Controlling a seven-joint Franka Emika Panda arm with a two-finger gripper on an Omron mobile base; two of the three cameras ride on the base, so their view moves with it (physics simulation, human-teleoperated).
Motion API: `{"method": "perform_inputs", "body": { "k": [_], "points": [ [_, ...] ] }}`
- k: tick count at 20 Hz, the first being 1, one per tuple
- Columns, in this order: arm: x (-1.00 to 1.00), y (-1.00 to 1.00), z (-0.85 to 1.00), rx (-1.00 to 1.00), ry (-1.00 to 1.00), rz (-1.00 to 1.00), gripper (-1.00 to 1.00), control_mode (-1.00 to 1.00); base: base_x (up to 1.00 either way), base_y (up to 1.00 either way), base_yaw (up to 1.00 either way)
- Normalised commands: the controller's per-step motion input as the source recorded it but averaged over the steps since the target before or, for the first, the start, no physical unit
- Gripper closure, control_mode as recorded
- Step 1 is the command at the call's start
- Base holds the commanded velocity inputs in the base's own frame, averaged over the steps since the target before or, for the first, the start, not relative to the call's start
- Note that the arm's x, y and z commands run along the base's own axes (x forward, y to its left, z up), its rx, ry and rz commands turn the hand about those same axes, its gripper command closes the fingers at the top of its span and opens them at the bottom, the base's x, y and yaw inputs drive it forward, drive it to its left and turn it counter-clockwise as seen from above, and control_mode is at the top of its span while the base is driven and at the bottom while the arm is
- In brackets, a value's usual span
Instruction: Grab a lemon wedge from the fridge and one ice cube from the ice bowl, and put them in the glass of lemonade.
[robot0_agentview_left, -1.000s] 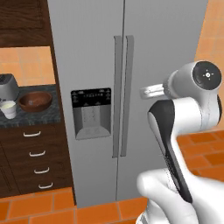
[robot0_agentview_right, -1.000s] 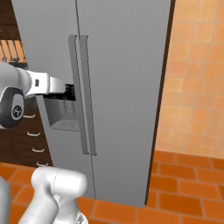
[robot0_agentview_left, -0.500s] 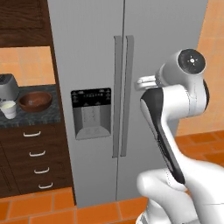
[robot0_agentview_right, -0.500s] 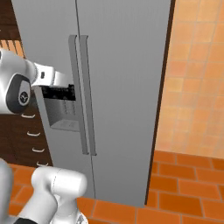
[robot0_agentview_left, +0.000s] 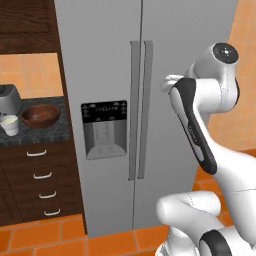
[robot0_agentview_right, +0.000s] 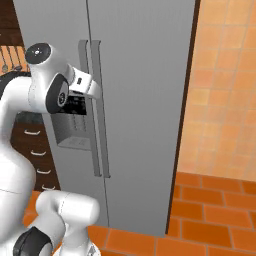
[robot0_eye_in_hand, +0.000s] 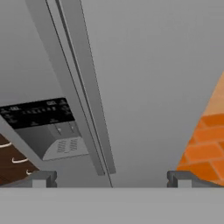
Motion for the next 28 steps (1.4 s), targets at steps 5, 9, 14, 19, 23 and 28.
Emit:
{"method": "perform_inputs", "body": {
  "k": [5,9,14,19,23,28],
  "points": [
    [0.36,-0.01,-0.37,0.00,-0.05,0.00,-1.00,-1.00,0.00,0.00,0.00],
    [0.61,0.00,-0.11,0.00,0.00,0.00,-1.00,-1.00,0.00,0.00,0.00],
    [0.83,0.40,-0.01,-0.02,0.00,-0.01,-1.00,-1.00,0.00,0.00,0.00],
    [0.36,0.31,-0.01,-0.03,-0.01,0.00,-1.00,-1.00,0.00,0.00,0.00],
    [0.44,0.00,-0.11,0.00,0.00,0.00,-1.00,-1.00,0.00,0.00,0.00],
    [0.48,-0.12,-0.18,0.00,0.01,0.02,-1.00,-1.00,0.00,0.00,0.00]
  ]
}}
